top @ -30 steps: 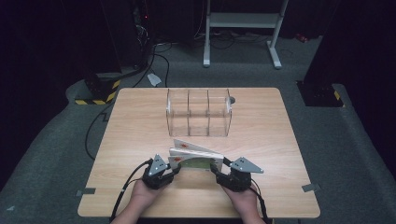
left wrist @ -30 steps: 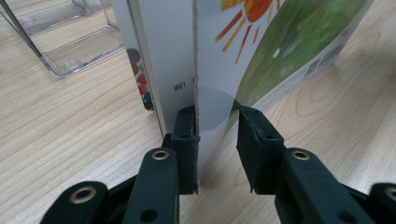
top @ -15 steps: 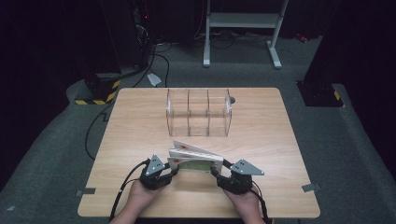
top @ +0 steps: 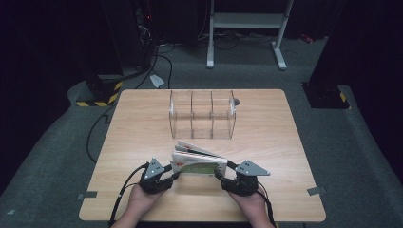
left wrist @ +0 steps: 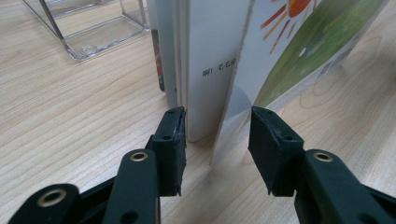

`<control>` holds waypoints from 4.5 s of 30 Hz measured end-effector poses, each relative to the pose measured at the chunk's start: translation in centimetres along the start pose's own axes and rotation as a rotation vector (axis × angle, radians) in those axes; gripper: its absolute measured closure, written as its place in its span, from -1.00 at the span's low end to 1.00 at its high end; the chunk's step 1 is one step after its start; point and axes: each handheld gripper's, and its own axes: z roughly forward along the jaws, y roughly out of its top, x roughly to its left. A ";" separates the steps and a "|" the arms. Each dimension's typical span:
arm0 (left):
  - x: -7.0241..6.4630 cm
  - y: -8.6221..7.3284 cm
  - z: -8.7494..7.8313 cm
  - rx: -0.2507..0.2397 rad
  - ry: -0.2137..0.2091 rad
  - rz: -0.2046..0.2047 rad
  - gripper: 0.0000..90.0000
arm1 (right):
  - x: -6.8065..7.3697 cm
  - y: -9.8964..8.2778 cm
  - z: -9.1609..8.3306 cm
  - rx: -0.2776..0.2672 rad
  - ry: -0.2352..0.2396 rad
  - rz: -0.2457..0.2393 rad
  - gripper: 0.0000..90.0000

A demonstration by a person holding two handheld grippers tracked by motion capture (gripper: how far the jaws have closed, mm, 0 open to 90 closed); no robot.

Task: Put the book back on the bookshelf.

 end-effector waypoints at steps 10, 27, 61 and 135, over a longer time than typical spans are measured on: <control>0.3 -0.2 -1.3 -0.014 0.025 0.003 0.18 | -0.4 1.3 1.1 -0.004 0.030 -0.006 -0.28; 3.7 -1.7 -1.9 0.046 0.121 -0.074 0.12 | -0.3 2.4 2.0 -0.057 0.070 -0.131 0.21; 7.2 -1.4 -1.1 0.124 0.259 -0.072 0.01 | -0.3 0.5 -2.8 -0.158 -0.096 -0.099 0.67; 7.6 -1.8 -0.5 0.138 0.238 -0.139 -0.19 | -0.7 0.6 -2.8 -0.016 -0.313 0.009 0.67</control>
